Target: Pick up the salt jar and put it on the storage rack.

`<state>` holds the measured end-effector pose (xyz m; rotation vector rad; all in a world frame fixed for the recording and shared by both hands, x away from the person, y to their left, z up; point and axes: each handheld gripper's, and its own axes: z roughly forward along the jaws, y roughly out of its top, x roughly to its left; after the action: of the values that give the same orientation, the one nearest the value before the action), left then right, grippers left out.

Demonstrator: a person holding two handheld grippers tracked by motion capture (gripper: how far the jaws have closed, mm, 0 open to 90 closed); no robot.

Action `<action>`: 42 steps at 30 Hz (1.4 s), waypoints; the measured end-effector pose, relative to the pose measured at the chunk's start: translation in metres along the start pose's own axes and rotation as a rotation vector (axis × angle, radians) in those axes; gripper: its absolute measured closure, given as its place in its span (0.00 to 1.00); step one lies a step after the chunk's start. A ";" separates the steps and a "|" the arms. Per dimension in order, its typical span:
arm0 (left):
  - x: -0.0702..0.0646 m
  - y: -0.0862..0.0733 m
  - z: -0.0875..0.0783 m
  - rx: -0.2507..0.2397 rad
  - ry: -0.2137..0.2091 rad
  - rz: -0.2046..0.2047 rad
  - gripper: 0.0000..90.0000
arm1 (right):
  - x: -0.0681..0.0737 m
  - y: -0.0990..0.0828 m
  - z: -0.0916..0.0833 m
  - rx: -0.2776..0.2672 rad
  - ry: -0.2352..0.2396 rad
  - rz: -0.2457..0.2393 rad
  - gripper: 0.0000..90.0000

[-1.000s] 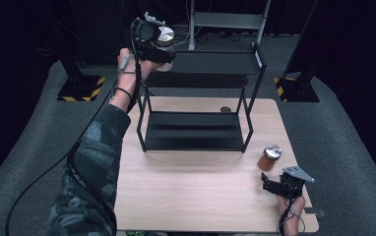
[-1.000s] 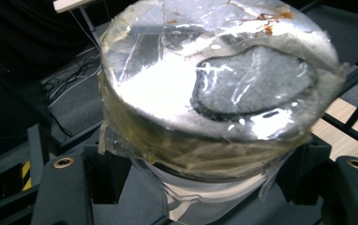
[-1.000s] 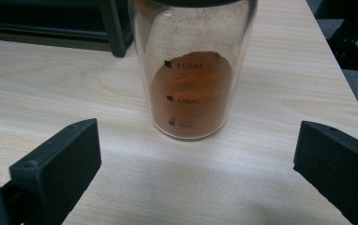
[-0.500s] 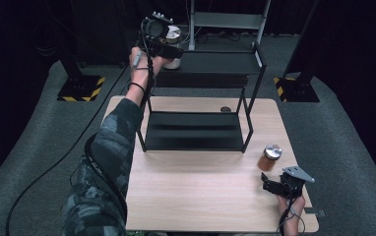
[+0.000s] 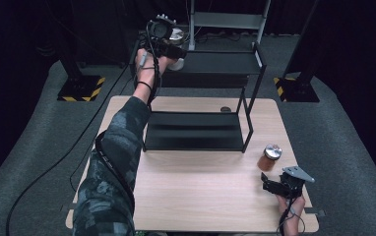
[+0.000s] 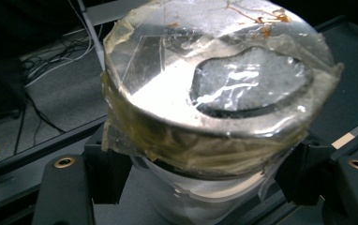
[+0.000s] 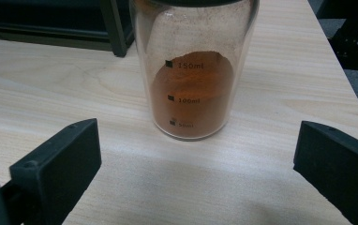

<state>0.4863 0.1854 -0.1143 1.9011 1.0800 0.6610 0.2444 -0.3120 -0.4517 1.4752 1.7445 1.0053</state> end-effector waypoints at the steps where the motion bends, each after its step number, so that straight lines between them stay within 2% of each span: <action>1: 0.001 0.000 0.000 -0.001 -0.002 -0.004 0.34 | 0.000 0.000 0.000 0.000 0.000 -0.001 0.00; 5: 0.006 -0.007 0.003 -0.028 -0.023 -0.042 0.34 | 0.000 0.000 0.000 0.000 -0.002 -0.001 0.00; 17: 0.000 -0.012 0.008 -0.058 -0.036 -0.035 0.34 | 0.001 0.001 0.000 0.005 -0.005 -0.004 0.00; 29: -0.005 -0.013 0.010 -0.067 -0.028 -0.037 0.34 | 0.002 0.001 0.000 0.003 -0.006 -0.006 0.00; 34: -0.006 -0.010 0.009 -0.056 -0.023 -0.038 0.33 | 0.002 0.001 0.000 0.003 -0.006 -0.006 0.00; 36: -0.009 -0.008 0.008 -0.046 -0.009 -0.022 0.31 | 0.002 0.000 0.000 0.002 -0.007 -0.008 0.00; 38: -0.008 -0.002 0.006 -0.017 -0.025 -0.028 0.20 | 0.002 0.000 0.000 0.002 -0.007 -0.008 0.00; 40: -0.010 0.004 0.004 0.020 -0.024 -0.008 0.13 | 0.002 0.001 0.000 0.003 -0.007 -0.007 0.00; 42: -0.010 0.011 0.001 0.062 -0.044 0.017 0.07 | 0.002 0.000 0.000 0.002 -0.007 -0.007 0.00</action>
<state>0.4864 0.1731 -0.1055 1.9703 1.0685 0.5986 0.2445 -0.3101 -0.4514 1.4715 1.7454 0.9941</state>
